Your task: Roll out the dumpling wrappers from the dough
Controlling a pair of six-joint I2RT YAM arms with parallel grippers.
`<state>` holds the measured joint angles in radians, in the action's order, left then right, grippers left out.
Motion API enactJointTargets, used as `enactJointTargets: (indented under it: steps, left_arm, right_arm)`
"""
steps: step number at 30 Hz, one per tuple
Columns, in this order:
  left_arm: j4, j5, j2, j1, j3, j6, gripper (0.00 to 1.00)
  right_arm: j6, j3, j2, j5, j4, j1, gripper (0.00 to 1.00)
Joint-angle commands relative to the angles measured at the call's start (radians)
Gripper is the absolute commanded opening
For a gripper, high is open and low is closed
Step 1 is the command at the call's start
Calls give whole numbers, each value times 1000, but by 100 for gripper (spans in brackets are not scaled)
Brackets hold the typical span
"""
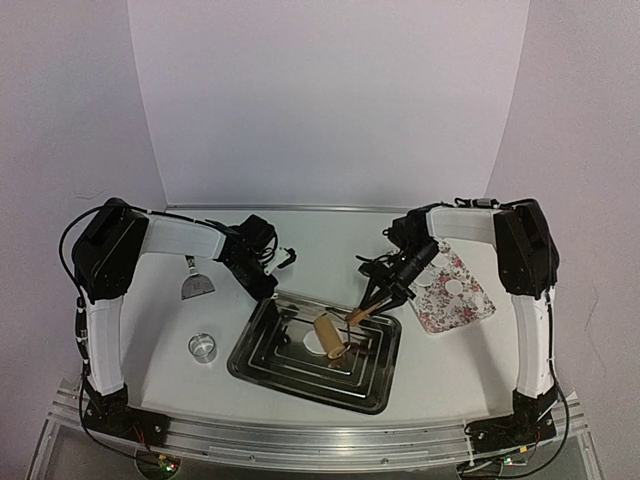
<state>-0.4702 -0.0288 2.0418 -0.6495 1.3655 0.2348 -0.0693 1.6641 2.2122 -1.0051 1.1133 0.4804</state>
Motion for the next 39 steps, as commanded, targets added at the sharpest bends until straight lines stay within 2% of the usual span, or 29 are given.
enactJointTargets:
  steps: [1,18,39]
  left_arm:
    - [-97,84,12,-1,-27,17,0]
    - [-101,88,13,-1,-18,6,0]
    - [-101,88,13,-1,-21,7,0]
  right_arm:
    - [-83,-27,144,477,11,74,0]
    - [-82,-35,165,531,12,82,0]
    - [-114,-35,210,528,-3,118,0]
